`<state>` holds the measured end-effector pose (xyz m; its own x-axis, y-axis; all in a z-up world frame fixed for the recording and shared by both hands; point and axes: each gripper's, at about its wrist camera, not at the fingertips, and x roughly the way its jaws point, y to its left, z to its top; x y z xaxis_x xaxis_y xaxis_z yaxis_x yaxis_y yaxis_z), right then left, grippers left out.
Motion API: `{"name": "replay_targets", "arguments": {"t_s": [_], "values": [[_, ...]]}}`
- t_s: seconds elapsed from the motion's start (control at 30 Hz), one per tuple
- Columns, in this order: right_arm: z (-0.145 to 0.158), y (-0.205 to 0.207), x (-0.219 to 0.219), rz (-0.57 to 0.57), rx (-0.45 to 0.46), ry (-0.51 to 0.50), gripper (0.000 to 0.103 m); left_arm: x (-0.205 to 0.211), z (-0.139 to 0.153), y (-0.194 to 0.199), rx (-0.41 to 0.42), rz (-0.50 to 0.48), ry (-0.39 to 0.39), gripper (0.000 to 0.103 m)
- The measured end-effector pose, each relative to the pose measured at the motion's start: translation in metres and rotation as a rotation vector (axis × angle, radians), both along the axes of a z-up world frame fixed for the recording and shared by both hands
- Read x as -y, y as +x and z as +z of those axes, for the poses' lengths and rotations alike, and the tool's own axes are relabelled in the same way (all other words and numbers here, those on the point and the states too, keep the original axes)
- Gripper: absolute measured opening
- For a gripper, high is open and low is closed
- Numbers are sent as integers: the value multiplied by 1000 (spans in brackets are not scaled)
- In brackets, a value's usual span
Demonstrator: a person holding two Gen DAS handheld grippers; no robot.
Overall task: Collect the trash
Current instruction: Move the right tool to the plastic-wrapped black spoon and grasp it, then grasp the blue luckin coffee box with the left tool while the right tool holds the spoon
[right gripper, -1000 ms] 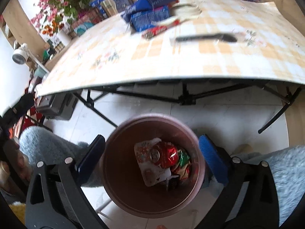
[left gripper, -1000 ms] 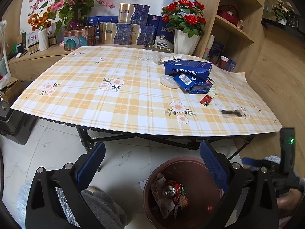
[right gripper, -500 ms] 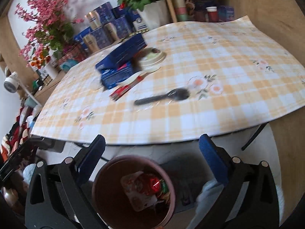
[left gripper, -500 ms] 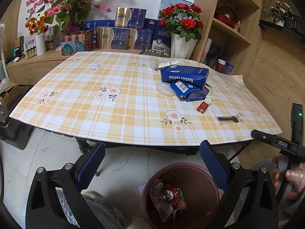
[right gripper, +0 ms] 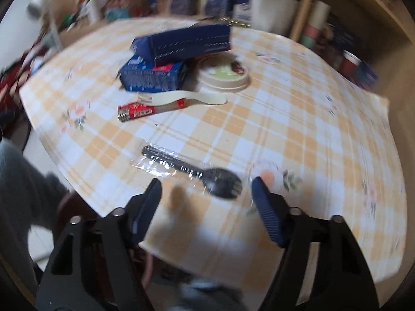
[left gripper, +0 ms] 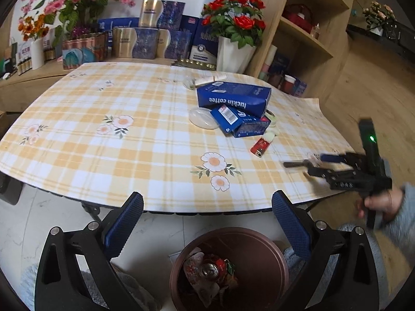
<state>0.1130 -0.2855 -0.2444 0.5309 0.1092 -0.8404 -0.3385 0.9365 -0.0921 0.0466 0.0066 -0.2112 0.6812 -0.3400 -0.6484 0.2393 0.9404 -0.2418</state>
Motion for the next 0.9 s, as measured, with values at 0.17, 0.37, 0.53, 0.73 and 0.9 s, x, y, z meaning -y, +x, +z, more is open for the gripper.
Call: {"name": "replay_targets", "arguments": {"t_s": [0.17,0.37,0.53,0.73,0.9], "values": [[-7,25,-8,131,-67,-19,65,1,-5,12,-28,-2,-40,97],[-10,37,-5,220,-137,58,57,-4,-9,19,-77,10,-110,97],[-8,33,5,208,-135,96,30,-9,-14,24,-103,33,-132,97],[-6,21,8,166,-102,176,14,-9,-16,27,-126,43,-149,94],[11,11,22,-16,23,407,10,-1,-14,31,-128,35,-112,94]]}}
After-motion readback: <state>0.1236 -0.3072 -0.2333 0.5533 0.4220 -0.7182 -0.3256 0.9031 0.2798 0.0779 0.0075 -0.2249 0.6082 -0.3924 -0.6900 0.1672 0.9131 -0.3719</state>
